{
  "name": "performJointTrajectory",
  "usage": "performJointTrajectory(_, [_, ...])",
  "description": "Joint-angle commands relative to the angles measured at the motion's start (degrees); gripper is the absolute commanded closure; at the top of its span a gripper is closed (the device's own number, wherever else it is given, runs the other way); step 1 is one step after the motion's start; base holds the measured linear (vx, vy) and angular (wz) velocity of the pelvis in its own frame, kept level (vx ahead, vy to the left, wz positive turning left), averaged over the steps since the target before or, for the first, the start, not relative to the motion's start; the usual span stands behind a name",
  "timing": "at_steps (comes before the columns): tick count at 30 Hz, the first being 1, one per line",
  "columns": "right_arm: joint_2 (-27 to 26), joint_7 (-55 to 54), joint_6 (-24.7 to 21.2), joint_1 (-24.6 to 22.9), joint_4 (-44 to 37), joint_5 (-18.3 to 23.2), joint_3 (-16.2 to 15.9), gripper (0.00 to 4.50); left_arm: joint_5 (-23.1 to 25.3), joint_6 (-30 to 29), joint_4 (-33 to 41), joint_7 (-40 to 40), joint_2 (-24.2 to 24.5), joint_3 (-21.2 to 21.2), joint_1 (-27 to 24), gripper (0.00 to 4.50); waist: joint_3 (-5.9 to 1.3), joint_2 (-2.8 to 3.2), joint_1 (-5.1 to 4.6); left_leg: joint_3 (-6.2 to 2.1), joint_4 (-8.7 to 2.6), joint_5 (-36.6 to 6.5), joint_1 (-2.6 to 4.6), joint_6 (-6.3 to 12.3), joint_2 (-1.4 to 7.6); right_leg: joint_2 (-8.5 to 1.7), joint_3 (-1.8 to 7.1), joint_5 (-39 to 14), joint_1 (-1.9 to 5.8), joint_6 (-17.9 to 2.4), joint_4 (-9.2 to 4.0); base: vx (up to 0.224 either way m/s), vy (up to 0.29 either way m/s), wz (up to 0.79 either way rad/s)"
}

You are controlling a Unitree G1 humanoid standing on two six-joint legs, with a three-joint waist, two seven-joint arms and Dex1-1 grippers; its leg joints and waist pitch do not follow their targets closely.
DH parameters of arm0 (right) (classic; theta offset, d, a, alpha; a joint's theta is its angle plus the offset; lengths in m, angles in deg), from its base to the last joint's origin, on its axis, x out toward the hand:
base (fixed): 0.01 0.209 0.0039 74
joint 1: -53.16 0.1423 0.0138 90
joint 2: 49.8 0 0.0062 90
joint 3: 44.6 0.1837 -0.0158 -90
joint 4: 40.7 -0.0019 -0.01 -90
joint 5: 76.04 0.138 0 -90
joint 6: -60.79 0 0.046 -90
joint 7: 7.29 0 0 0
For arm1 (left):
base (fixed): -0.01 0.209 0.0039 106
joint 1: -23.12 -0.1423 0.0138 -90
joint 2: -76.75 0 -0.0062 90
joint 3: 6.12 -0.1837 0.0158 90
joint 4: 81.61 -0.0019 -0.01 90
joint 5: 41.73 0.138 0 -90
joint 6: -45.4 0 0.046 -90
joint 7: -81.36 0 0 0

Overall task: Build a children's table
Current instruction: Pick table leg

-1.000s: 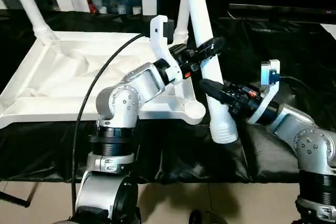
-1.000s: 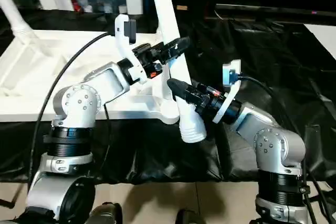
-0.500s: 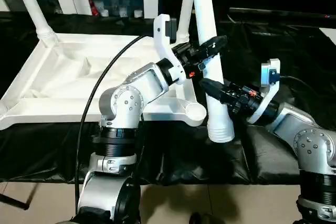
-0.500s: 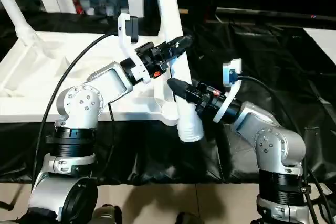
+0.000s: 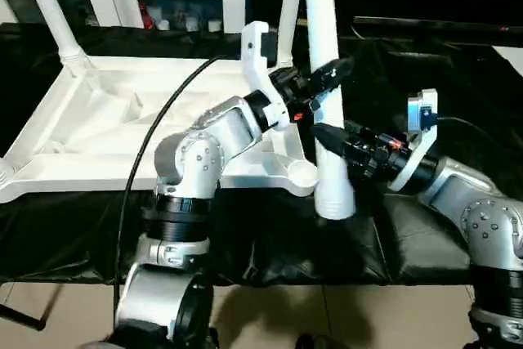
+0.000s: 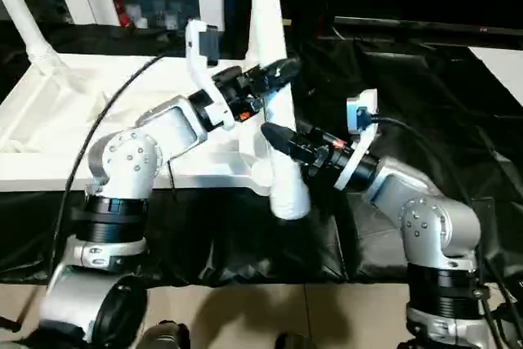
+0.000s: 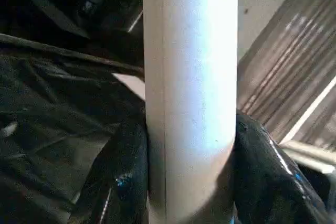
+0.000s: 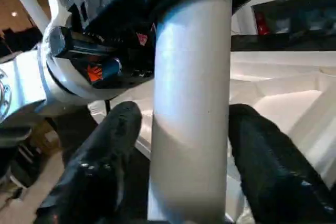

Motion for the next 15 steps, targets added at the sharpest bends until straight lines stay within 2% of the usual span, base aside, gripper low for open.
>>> performJointTrajectory(1, [1.82,0.91,-1.60,0.63,-1.24,-0.23,-0.87,1.52,1.68,1.11,0.33,-2.03,1.03,-2.00,1.65,2.69,-6.02,-0.74,0.39,0.20,-3.64,-12.60,1.14,0.28,-0.03,-1.57,0.74,-22.72,3.61,-5.03,-5.20,0.000,0.000,0.00])
performJointTrajectory(3, [2.95,1.65,-2.87,0.43,-1.49,0.14,-1.44,1.52,1.84,1.28,0.04,-2.62,1.48,-2.46,2.10,2.70,-6.01,-0.85,0.26,0.28,-3.54,-11.76,0.84,0.38,-0.08,-1.59,0.78,-20.51,3.69,-6.12,-4.87,0.000,0.000,0.00])
performJointTrajectory(5, [4.37,2.57,-4.12,0.03,-1.69,0.36,-2.41,1.52,1.75,1.35,-0.33,-3.19,1.85,-2.79,2.59,2.70,-6.12,-0.85,0.37,0.27,-3.49,-11.61,1.04,0.51,-0.04,-1.51,0.78,-19.89,3.76,-6.42,-4.85,0.000,0.000,0.00])
performJointTrajectory(9, [6.53,3.72,-5.74,-0.43,-0.74,-0.49,-5.05,1.52,1.41,1.05,-0.39,-5.32,2.46,-4.08,3.09,2.70,-6.14,-0.96,0.38,0.36,-3.35,-10.85,0.89,0.98,-0.01,-1.65,0.86,-17.89,3.82,-8.12,-4.49,0.000,0.000,0.00])
performJointTrajectory(15, [6.99,4.52,-6.14,0.94,1.43,-1.47,-7.50,1.52,1.75,0.82,-0.72,-7.82,2.96,-5.94,3.27,2.70,-6.06,-1.08,0.33,0.43,-3.31,-11.59,0.97,0.95,0.02,-1.72,0.83,-18.91,3.76,-8.73,-4.58,0.000,0.000,0.00])
